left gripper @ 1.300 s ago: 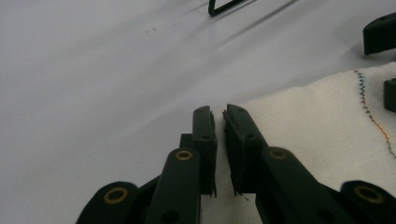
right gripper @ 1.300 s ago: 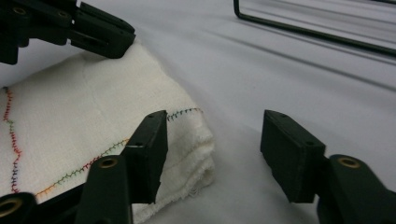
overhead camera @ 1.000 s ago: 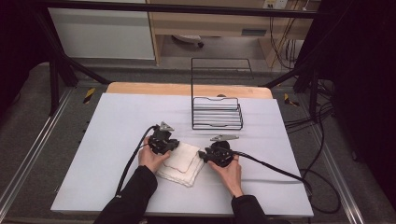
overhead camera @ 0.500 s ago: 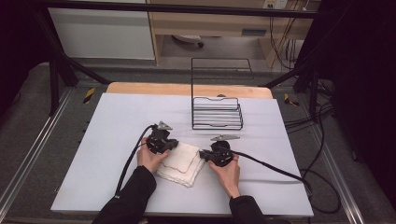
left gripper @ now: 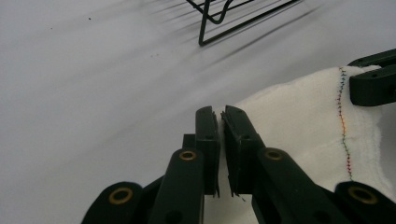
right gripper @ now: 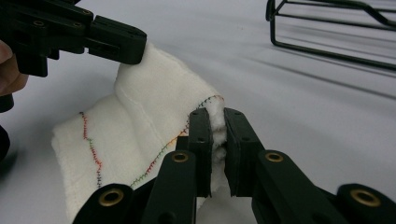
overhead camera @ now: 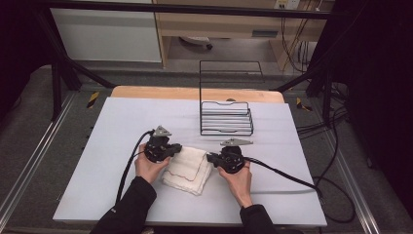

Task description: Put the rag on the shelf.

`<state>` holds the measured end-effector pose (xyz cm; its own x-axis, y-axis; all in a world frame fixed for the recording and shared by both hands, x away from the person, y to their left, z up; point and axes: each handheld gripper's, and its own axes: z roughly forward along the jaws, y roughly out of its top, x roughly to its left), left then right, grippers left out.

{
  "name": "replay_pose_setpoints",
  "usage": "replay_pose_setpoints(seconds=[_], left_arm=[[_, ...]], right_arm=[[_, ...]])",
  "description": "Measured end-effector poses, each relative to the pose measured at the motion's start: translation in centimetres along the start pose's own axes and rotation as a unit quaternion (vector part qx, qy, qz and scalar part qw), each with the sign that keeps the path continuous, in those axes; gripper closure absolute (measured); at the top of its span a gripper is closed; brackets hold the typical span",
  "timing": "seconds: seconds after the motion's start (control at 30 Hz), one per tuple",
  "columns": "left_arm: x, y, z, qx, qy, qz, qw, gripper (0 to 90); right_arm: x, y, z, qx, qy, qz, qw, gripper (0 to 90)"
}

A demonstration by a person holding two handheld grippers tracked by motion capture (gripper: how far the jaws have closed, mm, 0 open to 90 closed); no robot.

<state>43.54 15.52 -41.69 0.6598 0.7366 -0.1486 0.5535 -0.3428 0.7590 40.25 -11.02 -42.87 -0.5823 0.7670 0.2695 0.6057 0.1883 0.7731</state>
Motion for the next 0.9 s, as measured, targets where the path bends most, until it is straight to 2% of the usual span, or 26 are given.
replay_pose_setpoints(seconds=[0.33, 0.63, 0.77, 0.9], left_arm=[[-0.4, -0.1, -2.2, -0.033, 0.000, 0.009, 0.9994, 84.3], [-1.4, 0.1, -4.5, -0.066, 0.005, 0.024, 0.9975, 84.3], [-1.7, 0.3, -5.2, -0.078, 0.005, 0.023, 0.9967, 84.3], [-2.0, 0.5, -5.9, -0.094, 0.003, 0.012, 0.9955, 84.4]], right_arm=[[1.0, 0.6, -0.9, -0.024, 0.007, -0.023, 0.9994, 82.5], [1.6, 1.4, -2.3, -0.055, 0.015, -0.037, 0.9977, 82.7], [2.0, 1.7, -2.8, -0.066, 0.011, -0.052, 0.9964, 82.7], [2.4, 2.2, -3.5, -0.079, 0.011, -0.061, 0.9949, 82.8]])
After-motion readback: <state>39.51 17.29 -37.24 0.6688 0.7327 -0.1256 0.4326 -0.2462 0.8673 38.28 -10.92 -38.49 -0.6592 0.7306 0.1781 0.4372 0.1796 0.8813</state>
